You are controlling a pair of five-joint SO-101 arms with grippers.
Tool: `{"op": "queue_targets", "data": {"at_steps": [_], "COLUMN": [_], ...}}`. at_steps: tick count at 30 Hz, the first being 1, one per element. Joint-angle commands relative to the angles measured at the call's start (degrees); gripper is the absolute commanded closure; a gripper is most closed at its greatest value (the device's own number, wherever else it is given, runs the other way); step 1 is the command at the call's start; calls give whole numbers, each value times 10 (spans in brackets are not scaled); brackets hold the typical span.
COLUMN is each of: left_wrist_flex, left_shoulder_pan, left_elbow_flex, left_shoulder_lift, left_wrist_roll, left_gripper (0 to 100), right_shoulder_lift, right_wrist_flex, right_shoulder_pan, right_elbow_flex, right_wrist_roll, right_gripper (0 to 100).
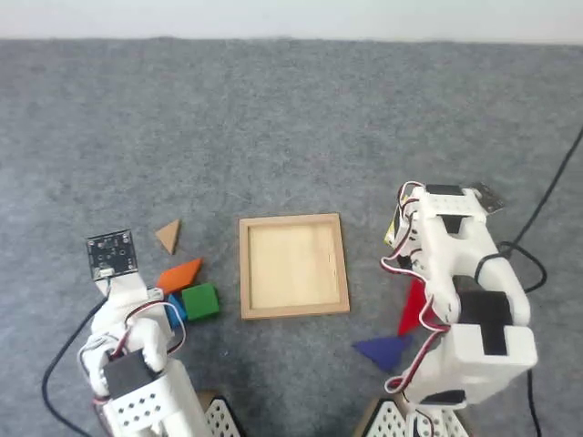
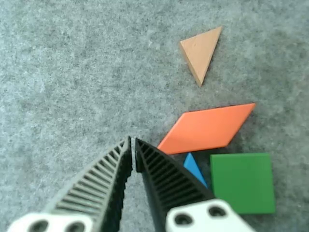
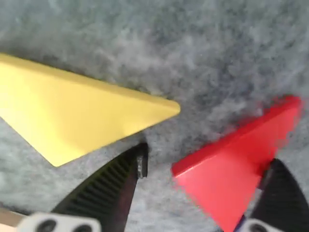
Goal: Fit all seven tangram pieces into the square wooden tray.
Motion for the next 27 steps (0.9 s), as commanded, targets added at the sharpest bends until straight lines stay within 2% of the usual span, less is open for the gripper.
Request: {"op": "queue_targets", "data": {"at_steps": [1, 9, 15, 21, 27], "left_wrist_flex": [3, 3, 3, 3, 3], "left_shoulder_pan": [4, 4, 4, 4, 4], "left_elbow_flex": [-7, -7, -7, -7, -7], "left_shoulder_lift": [-10, -10, -10, -10, -10], "left_wrist_roll": [-3, -3, -3, -3, -3], "left_gripper": [987, 987, 987, 987, 987], "right_shoulder_lift": [14, 14, 8, 8, 9], "right_wrist_flex": [6, -43, -80, -80, -80], "right_shoulder_pan": [-10, -13, -15, -15, -52], "right_elbow_flex": [5, 4, 4, 4, 4], "right_wrist_roll": [30, 38, 108, 138, 191], "right_gripper": [680, 684, 684, 684, 682]}}
